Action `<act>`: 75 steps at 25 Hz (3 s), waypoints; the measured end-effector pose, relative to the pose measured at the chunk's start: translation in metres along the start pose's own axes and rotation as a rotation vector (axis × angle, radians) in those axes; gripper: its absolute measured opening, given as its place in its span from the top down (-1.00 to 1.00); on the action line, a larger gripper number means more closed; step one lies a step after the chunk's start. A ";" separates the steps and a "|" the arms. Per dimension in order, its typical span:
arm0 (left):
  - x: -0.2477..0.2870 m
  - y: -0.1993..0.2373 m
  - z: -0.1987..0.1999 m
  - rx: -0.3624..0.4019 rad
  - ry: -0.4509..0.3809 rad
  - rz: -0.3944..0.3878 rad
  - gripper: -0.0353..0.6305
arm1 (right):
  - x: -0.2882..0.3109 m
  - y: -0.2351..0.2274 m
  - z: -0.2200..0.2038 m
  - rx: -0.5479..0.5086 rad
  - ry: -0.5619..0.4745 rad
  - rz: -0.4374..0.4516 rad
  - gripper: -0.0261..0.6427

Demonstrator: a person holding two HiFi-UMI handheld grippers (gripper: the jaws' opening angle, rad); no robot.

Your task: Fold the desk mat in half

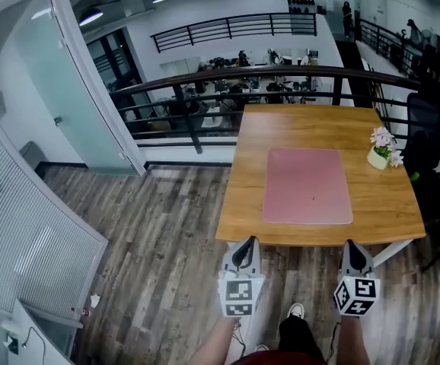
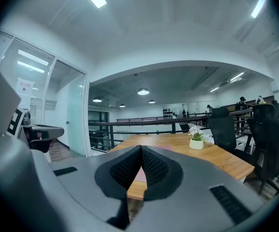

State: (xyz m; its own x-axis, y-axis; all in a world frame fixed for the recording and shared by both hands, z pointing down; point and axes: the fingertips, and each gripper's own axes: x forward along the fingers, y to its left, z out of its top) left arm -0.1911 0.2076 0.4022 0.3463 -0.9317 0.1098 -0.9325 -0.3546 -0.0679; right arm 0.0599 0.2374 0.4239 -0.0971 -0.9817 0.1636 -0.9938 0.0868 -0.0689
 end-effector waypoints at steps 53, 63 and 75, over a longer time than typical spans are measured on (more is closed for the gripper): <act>0.511 0.045 0.040 0.027 0.076 -0.060 0.84 | 0.466 -0.173 0.076 -0.075 0.073 0.017 0.89; 0.571 0.082 0.016 0.086 0.103 -0.103 0.84 | 0.536 -0.159 0.070 -0.093 0.123 0.001 0.89; 0.633 0.094 -0.034 0.092 0.195 -0.194 0.84 | 0.596 -0.166 0.027 -0.157 0.210 0.074 0.89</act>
State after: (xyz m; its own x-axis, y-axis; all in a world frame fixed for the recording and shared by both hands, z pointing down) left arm -0.0628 -0.4128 0.4992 0.4831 -0.8161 0.3172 -0.8344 -0.5389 -0.1155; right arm 0.1683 -0.3663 0.5059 -0.1629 -0.9166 0.3652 -0.9781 0.1986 0.0620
